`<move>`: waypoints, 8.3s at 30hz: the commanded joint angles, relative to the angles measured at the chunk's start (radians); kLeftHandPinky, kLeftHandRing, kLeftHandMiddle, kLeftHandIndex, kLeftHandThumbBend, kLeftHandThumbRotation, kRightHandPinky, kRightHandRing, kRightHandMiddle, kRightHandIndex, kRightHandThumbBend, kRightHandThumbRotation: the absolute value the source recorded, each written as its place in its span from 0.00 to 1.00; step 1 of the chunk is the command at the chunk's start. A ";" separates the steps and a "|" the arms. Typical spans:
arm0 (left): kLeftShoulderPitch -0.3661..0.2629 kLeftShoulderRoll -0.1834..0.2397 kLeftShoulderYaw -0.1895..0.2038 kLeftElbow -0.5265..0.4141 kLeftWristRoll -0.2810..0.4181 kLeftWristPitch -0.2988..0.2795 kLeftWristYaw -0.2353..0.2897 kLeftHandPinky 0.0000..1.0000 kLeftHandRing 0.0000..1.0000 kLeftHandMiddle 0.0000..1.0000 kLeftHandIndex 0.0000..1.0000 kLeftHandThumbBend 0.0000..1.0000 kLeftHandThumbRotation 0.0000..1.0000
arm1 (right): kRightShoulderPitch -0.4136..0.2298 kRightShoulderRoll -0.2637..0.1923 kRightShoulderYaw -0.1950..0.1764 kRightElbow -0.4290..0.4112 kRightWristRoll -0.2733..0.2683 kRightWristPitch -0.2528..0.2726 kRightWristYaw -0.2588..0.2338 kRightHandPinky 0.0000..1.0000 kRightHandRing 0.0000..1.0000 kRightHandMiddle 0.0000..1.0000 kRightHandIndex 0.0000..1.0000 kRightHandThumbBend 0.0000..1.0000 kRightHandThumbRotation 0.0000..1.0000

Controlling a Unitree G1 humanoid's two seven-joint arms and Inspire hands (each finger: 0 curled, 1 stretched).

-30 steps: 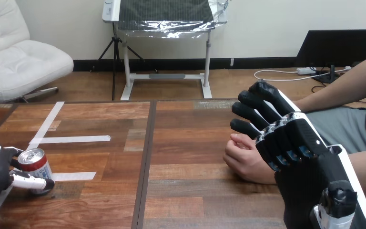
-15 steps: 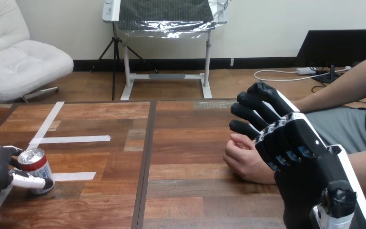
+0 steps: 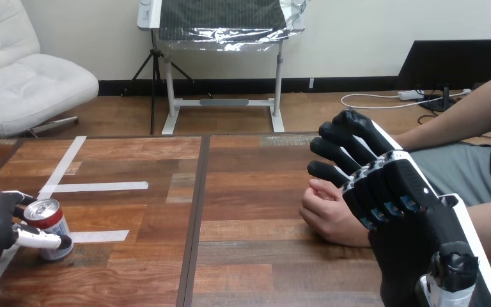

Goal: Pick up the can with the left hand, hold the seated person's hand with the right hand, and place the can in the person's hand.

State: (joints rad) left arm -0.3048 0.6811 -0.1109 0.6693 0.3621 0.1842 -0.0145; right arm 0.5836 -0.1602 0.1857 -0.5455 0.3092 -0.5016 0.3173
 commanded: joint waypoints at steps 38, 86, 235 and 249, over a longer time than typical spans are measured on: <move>-0.051 -0.063 0.068 -0.026 -0.024 -0.019 0.105 0.49 0.57 0.62 0.64 0.80 0.03 | -0.030 0.003 0.000 -0.058 0.004 -0.012 0.000 0.83 0.87 0.87 0.88 0.97 0.85; -0.052 -0.060 0.059 0.026 0.016 -0.095 0.195 0.34 0.44 0.48 0.48 0.79 0.00 | -0.008 0.001 -0.003 -0.084 0.001 0.003 -0.010 0.83 0.87 0.88 0.88 1.00 0.86; 0.113 -0.112 0.169 -0.964 -0.094 0.097 -0.160 0.20 0.26 0.33 0.41 0.83 0.00 | -0.954 -0.644 -0.171 1.005 -0.762 -0.037 -0.012 0.82 0.86 0.87 0.87 1.00 0.55; 0.124 -0.108 0.173 -0.974 -0.091 0.104 -0.169 0.19 0.25 0.32 0.41 0.83 0.00 | -0.990 -0.656 -0.114 1.093 -0.851 -0.042 -0.053 0.84 0.86 0.87 0.87 1.00 0.54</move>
State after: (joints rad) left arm -0.1563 0.5696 0.0343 -0.2539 0.2637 0.3021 -0.1803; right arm -0.3096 -0.7944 0.0478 0.5218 -0.5171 -0.5287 0.3082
